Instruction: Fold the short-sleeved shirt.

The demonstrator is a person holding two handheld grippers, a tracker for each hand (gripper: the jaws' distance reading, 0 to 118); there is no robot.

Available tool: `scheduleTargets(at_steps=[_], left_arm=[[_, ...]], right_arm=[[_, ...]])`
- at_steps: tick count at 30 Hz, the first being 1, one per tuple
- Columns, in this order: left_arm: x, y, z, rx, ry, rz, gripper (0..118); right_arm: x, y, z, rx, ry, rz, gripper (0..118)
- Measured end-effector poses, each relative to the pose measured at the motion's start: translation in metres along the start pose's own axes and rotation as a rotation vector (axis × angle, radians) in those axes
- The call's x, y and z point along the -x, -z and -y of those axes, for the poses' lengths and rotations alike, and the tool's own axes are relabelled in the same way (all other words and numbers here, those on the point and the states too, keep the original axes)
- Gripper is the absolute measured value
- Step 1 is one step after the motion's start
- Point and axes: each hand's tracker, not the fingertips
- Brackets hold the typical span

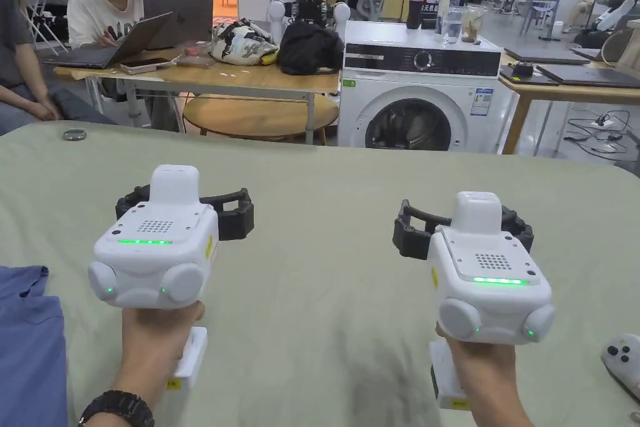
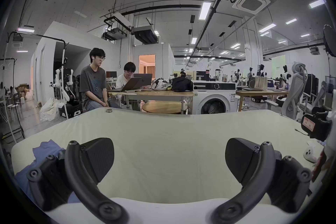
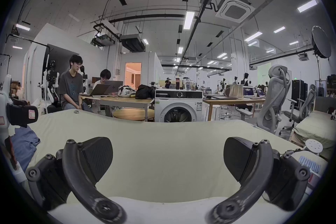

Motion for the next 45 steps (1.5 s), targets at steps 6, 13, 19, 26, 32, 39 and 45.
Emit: scheduleTargets(at_steps=[6,13,19,26,32,39,45], left_arm=[[-0.003,-0.005,-0.007,-0.025,0.018,0.007,118],[-0.001,-0.011,-0.008,-0.044,-0.002,0.000,118],[-0.002,-0.010,-0.005,-0.028,0.015,-0.007,118],[-0.005,-0.014,-0.004,-0.030,0.035,-0.003,118],[-0.006,-0.015,-0.004,-0.030,0.046,0.001,118],[-0.007,-0.017,-0.005,-0.031,0.055,0.004,118],[-0.006,-0.019,-0.005,-0.045,0.027,0.014,118]], right_arm=[[-0.001,-0.002,-0.001,-0.005,0.037,0.037,118],[-0.001,-0.002,0.002,0.028,0.050,0.054,118],[-0.005,-0.004,-0.001,0.014,0.044,0.061,118],[-0.001,-0.005,-0.007,0.011,0.016,0.046,118],[0.003,-0.006,-0.006,0.017,-0.006,0.044,118],[0.000,-0.009,-0.006,0.020,0.013,0.056,118],[0.000,-0.011,-0.006,0.021,0.010,0.054,118]])
